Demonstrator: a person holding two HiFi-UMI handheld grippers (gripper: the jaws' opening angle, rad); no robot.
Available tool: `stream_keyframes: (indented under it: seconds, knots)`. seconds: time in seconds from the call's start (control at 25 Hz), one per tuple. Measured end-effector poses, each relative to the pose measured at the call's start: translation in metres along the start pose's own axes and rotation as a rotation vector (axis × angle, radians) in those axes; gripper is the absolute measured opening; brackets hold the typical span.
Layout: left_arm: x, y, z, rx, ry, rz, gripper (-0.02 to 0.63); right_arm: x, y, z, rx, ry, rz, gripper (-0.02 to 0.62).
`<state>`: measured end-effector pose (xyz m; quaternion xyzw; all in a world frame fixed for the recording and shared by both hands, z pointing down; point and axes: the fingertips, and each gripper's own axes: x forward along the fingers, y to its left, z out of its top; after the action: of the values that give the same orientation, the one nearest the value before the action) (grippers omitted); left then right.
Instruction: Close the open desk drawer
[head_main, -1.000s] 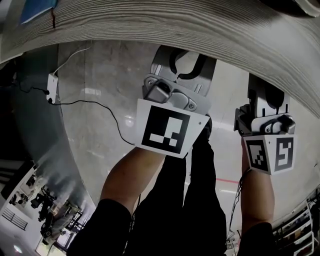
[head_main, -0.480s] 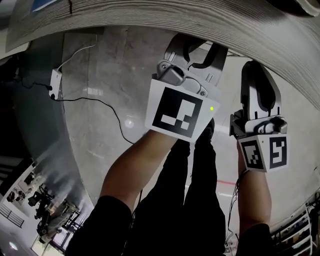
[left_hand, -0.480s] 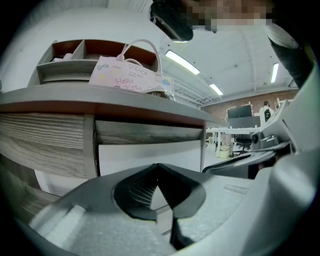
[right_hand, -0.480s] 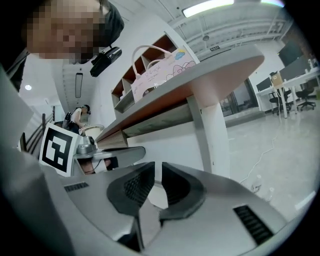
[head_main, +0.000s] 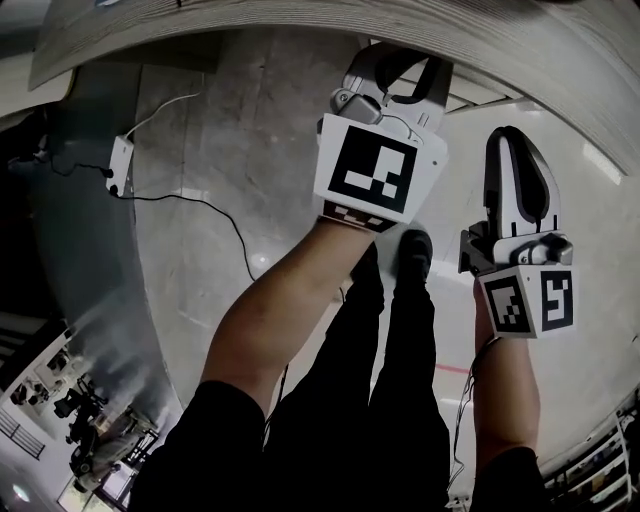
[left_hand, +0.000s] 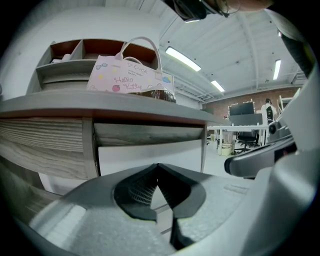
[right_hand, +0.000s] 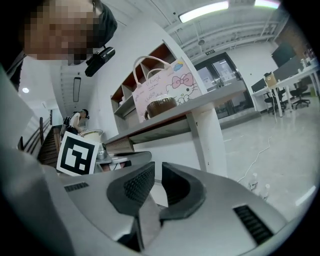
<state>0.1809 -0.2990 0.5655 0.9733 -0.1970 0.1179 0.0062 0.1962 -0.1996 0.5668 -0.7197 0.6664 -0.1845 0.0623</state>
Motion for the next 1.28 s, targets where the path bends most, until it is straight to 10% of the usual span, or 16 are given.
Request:
stream_keyframes:
  seconds: [0.24, 0.6, 1.0, 1.28]
  knots:
    - [-0.031, -0.016, 0.027, 0.049, -0.003, -0.012, 0.006, -0.031, 0.026, 0.018, 0.002, -0.001, 0.036, 0.04]
    - [-0.147, -0.075, 0.122, -0.099, 0.077, -0.093, 0.006, -0.137, 0.111, 0.083, -0.017, 0.167, 0.095, 0.04]
    - [-0.297, -0.138, 0.329, 0.0, -0.035, -0.199, 0.006, -0.202, 0.245, 0.317, -0.162, -0.066, 0.156, 0.038]
    - [-0.363, -0.142, 0.416, 0.029, -0.023, -0.28, 0.006, -0.248, 0.302, 0.384, -0.17, -0.081, 0.205, 0.035]
